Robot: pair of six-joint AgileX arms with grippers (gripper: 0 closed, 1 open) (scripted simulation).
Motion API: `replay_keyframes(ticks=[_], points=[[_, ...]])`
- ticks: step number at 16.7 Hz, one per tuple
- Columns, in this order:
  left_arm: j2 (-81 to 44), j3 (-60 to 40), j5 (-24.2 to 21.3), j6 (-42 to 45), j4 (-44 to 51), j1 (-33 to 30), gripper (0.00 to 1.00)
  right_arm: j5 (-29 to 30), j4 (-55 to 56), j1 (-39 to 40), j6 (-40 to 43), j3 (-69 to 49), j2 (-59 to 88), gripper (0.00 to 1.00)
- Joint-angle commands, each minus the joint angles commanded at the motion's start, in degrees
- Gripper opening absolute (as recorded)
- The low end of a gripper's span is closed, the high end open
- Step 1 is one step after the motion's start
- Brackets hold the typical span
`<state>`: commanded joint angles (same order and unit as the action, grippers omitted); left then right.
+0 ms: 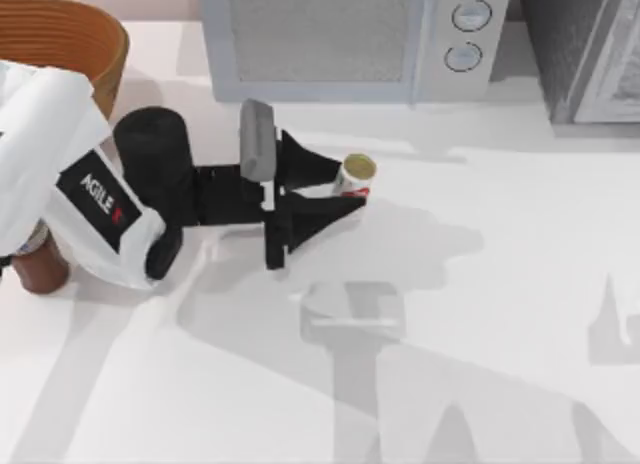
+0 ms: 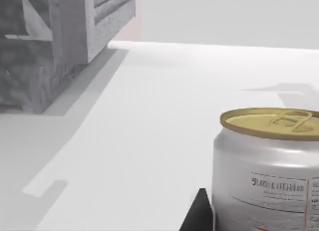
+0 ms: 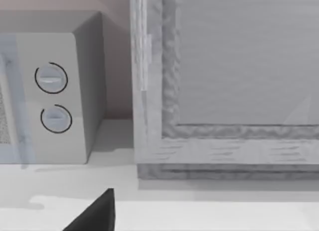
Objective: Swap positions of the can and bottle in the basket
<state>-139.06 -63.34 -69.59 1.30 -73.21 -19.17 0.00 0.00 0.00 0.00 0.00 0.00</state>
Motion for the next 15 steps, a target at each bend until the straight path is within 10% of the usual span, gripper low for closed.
replay_keyframes(ticks=[9, 15], points=[[-6.46, -3.44, -3.24, 0.37, -3.95, -0.80, 0.00, 0.00, 0.00, 0.00, 0.00, 0.00, 0.00, 1.00], [-6.46, -3.44, -3.24, 0.37, -3.95, -0.80, 0.45, 0.00, 0.00, 0.00, 0.00, 0.00, 0.00, 1.00]])
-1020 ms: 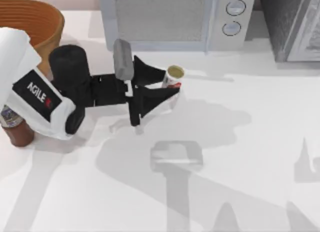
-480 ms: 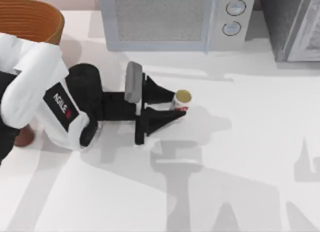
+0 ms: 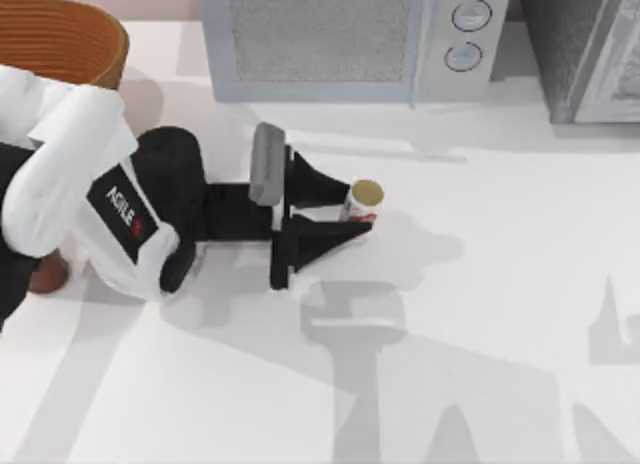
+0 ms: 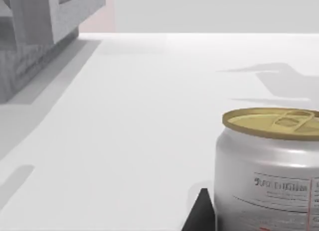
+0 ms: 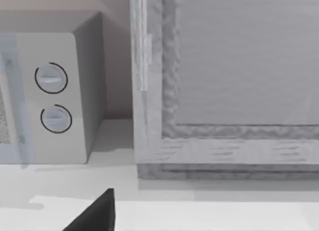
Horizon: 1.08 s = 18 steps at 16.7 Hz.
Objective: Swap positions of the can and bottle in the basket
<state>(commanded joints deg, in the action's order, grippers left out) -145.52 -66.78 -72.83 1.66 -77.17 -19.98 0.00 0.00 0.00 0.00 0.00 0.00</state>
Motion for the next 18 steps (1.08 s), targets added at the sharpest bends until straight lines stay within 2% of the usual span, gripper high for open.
replay_keyframes(ticks=[7, 18], points=[[0.00, 0.00, 0.00, 0.00, 0.00, 0.00, 0.98, 0.00, 0.00, 0.00, 0.00, 0.00, 0.00, 1.00], [0.57, 0.42, 0.49, -0.08, 0.53, 0.49, 1.00, 0.00, 0.00, 0.00, 0.00, 0.00, 0.00, 1.00]])
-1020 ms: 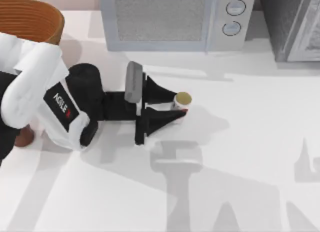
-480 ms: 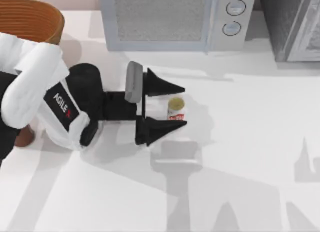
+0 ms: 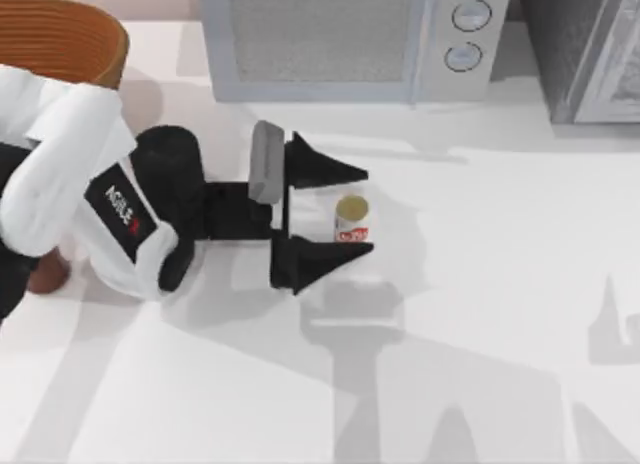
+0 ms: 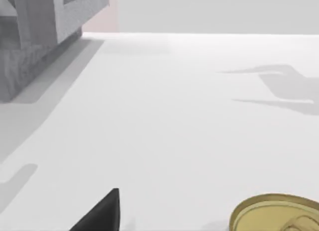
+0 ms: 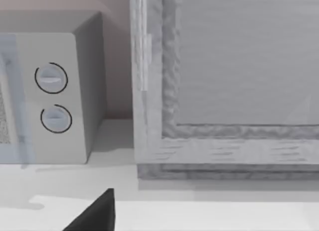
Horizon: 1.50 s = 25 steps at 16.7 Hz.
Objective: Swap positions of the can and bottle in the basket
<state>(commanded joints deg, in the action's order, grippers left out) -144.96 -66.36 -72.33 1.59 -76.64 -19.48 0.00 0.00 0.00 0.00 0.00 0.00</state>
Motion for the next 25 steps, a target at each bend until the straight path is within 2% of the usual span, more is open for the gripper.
replay_keyframes(ticks=[4, 8, 19, 22, 25], points=[[8.32, 5.11, 6.18, -0.47, 6.64, 3.17, 1.00, 0.00, 0.00, 0.00, 0.00, 0.00, 0.00, 1.00], [26.28, 14.14, 16.83, -0.51, 18.15, 7.67, 1.00, 0.00, 0.00, 0.00, 0.00, 0.00, 0.00, 1.00], [105.18, 46.73, 52.66, -0.55, 56.45, 17.52, 1.00, 0.00, 0.00, 0.00, 0.00, 0.00, 0.00, 1.00], [123.09, 54.80, 60.90, -0.89, 65.01, 18.72, 1.00, 0.00, 0.00, 0.00, 0.00, 0.00, 0.00, 1.00], [135.79, 61.21, 67.29, -1.25, 71.55, 19.31, 1.00, 0.00, 0.00, 0.00, 0.00, 0.00, 0.00, 1.00]])
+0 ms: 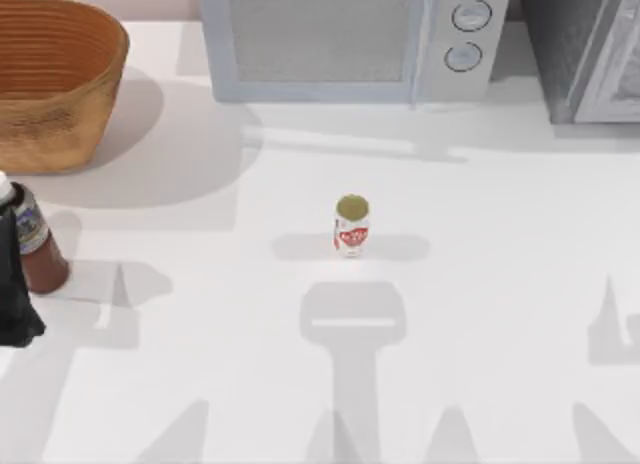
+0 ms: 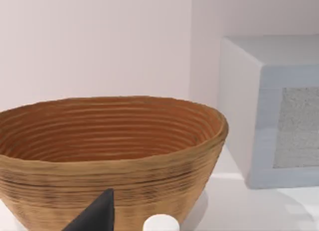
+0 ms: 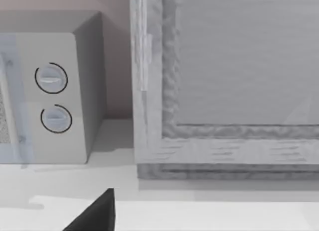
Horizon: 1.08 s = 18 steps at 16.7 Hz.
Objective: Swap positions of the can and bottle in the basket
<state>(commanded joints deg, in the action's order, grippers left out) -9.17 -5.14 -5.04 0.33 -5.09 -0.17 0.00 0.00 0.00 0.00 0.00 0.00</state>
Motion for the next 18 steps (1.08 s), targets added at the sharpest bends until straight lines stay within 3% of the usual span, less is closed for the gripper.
replay_keyframes(ticks=[4, 12, 18], points=[[8.55, 4.78, 4.69, -0.31, 4.73, 0.17, 1.00, 0.00, 0.00, 0.00, 0.00, 0.00, 0.00, 1.00], [8.37, 5.08, 5.01, -0.31, 4.42, 0.16, 1.00, 0.00, 0.00, 0.00, 0.00, 0.00, 0.00, 1.00], [-7.68, 5.60, 4.74, -0.08, -10.40, 1.09, 1.00, 0.00, 0.00, 0.00, 0.00, 0.00, 0.00, 1.00]])
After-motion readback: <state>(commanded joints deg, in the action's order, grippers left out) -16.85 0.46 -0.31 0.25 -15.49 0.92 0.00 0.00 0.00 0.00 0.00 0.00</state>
